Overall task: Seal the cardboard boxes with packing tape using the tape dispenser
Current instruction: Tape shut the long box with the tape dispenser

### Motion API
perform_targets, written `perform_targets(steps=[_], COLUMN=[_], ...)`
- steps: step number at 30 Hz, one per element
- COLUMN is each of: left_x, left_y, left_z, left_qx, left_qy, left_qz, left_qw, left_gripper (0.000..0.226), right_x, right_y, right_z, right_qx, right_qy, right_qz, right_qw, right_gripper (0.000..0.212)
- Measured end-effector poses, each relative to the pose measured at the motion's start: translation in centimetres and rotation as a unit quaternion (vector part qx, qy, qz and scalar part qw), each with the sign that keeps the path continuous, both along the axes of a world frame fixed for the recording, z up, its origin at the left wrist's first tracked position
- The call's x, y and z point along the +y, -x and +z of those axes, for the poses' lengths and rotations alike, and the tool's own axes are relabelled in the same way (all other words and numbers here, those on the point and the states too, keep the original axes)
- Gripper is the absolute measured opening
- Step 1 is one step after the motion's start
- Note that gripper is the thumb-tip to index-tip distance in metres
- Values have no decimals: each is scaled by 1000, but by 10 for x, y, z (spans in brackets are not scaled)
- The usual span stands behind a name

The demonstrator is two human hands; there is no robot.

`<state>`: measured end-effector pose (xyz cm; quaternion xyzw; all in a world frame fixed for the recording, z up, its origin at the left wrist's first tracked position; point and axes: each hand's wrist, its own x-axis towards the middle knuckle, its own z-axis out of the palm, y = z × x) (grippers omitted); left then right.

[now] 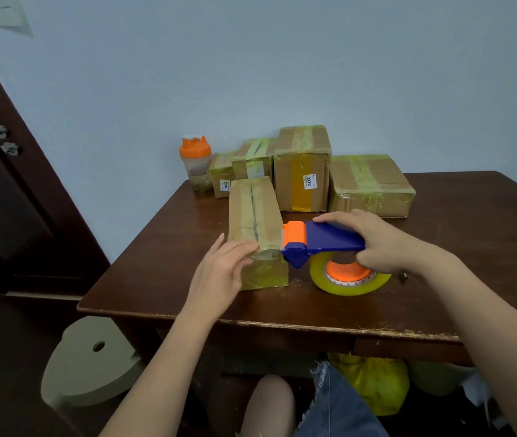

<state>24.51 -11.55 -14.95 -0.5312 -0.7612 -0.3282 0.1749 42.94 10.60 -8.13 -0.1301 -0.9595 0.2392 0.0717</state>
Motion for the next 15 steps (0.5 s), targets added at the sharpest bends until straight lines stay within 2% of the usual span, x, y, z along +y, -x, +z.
perform_targets(steps=[5, 9, 15], left_x=[-13, -19, -24], left_y=[19, 22, 28], left_z=[4, -8, -13], left_qx=[-37, -41, -72], left_qy=[12, 1, -31], left_qz=[71, 45, 84], left_qw=[997, 998, 993], left_gripper=[40, 49, 52], right_x=[-21, -16, -15], right_y=[27, 34, 36], right_z=[-6, -8, -11], right_qx=[18, 12, 30], right_qy=[1, -8, -7], right_qz=[22, 22, 30], right_qw=[1000, 1000, 999], right_gripper=[79, 84, 79])
